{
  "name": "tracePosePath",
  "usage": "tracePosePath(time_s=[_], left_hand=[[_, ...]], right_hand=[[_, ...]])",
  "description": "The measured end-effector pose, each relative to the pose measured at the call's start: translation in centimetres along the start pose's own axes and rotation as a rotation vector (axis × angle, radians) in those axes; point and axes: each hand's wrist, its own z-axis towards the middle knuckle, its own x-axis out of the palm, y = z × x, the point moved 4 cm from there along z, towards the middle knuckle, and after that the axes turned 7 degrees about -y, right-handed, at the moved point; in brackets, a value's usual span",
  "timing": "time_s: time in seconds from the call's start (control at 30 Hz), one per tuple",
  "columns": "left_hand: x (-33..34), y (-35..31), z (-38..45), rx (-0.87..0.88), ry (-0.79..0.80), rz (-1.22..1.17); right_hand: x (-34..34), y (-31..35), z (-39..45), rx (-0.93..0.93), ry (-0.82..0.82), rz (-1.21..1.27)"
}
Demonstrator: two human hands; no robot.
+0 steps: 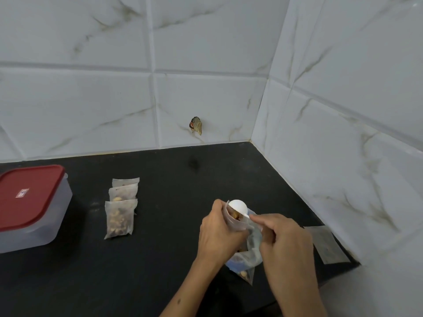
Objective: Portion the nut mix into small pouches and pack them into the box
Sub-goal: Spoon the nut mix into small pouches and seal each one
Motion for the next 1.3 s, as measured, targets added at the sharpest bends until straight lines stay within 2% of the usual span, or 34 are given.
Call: tracePosePath(time_s=[0.07, 0.13, 0.17, 0.23, 0.3, 0.37, 0.53, 0.7, 0.73, 0.77, 0.83, 0.87, 0.93, 1.0, 1.03, 1.13, 1.17, 1.23, 1.3], left_hand=[[0.0, 0.1, -0.1, -0.003, 0.018, -0.043], [0.1, 0.3, -0.2, 0.003, 0.034, -0.079], [0.1, 0.4, -0.2, 0.004, 0.041, -0.095], [0.0, 0.5, -0.3, 0.014, 0.045, -0.118], [-0.3, 0.6, -0.3, 0.024, 0.032, -0.140], [-0.6, 0.9, -0.2, 0.013, 0.016, -0.179], [-1.4, 1.7, 0.1, -0.020, 0.019, -0.291], [-3.7, 2.3, 0.1, -0.131, 0.053, -0.449], [-4.3, 2.6, 0.2, -0.165, 0.051, -0.478], [-5.0, 2.8, 0.4, -0.205, 0.048, -0.507], [-6.5, 3.4, 0.7, -0.267, 0.000, -0.550], [-7.3, 3.6, 0.8, -0.276, -0.027, -0.565], [-9.1, 4.0, 1.1, -0.287, -0.037, -0.589], [-11.0, 3.9, 1.3, -0.280, -0.041, -0.629], [-11.9, 3.7, 1.4, -0.259, -0.065, -0.645], [-14.8, 4.5, 2.3, -0.236, -0.137, -0.642], [-15.9, 4.9, 2.5, -0.240, -0.145, -0.654], [-17.9, 6.0, 3.0, -0.227, -0.188, -0.663], [-19.9, 6.5, 3.2, -0.136, -0.235, -0.651]], right_hand=[[0.3, -0.2, 0.4, 0.035, 0.077, -0.061], [1.6, -1.2, 0.5, 0.183, 0.285, -0.124], [1.5, -1.3, 0.5, 0.191, 0.261, -0.099], [0.1, -0.7, 0.6, 0.169, 0.041, 0.039], [-1.0, -1.1, 0.5, 0.260, -0.106, 0.188], [-0.3, -3.0, 0.8, 0.391, -0.148, 0.283], [5.6, -7.5, -0.8, 0.528, 0.006, 0.079], [8.9, -8.4, -2.0, 0.506, 0.208, -0.232], [8.8, -7.6, -1.8, 0.489, 0.206, -0.250], [8.4, -6.5, -1.3, 0.468, 0.169, -0.195], [7.7, -3.1, -0.7, 0.428, 0.083, 0.129], [7.5, -1.0, -0.5, 0.406, 0.091, 0.315], [8.0, 3.6, -0.4, 0.335, 0.241, 0.529], [9.7, 6.9, -0.5, 0.205, 0.398, 0.500], [10.4, 8.3, -0.3, 0.126, 0.426, 0.460], [12.0, 10.7, 1.1, -0.023, 0.338, 0.419], [12.4, 11.3, 1.5, -0.016, 0.325, 0.458], [13.6, 12.1, 2.1, 0.117, 0.364, 0.694], [14.8, 12.7, 2.4, 0.224, 0.348, 0.853]])
